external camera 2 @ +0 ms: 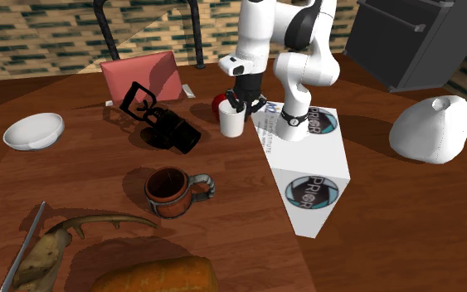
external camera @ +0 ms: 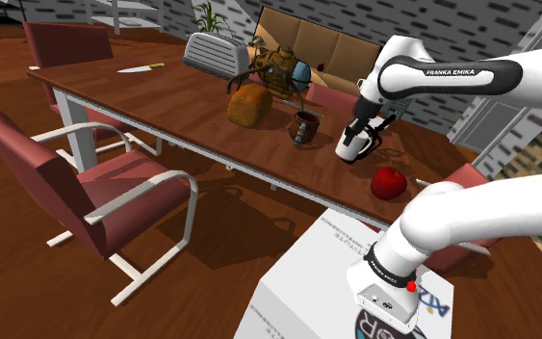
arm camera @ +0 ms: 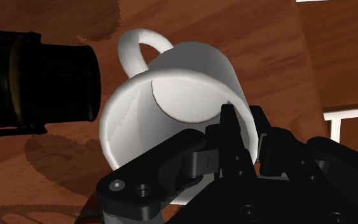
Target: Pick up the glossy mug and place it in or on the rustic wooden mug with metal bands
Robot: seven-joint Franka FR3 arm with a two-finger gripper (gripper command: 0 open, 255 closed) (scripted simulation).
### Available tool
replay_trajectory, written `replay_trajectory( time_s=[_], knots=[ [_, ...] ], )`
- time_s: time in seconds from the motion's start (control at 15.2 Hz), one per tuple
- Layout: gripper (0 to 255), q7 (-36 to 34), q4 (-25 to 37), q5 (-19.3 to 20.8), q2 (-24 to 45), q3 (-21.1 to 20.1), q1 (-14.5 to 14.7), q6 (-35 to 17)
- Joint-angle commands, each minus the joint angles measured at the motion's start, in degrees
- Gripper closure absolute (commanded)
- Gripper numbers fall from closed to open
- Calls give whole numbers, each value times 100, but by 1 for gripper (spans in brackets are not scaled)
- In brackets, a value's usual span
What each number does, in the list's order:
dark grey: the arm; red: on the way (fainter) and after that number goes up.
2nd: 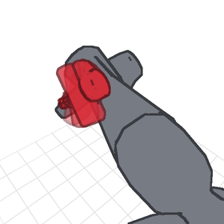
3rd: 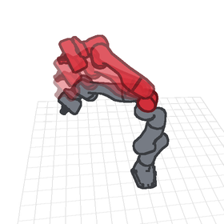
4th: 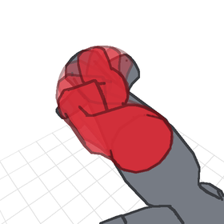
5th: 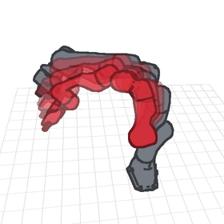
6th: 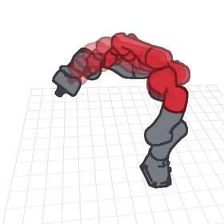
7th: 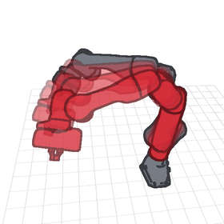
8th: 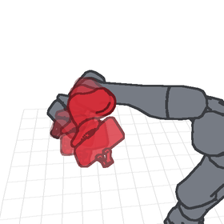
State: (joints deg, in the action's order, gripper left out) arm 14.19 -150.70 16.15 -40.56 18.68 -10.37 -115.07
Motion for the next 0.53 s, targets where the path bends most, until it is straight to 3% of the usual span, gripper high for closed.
replay_trajectory(
  time_s=[0.0, 0.46],
  knots=[
    [255, 10, 140, -35, -45, -38, 12, 186],
    [255, 50, 629, -135, -117, -142, 50, 746]
  ],
)
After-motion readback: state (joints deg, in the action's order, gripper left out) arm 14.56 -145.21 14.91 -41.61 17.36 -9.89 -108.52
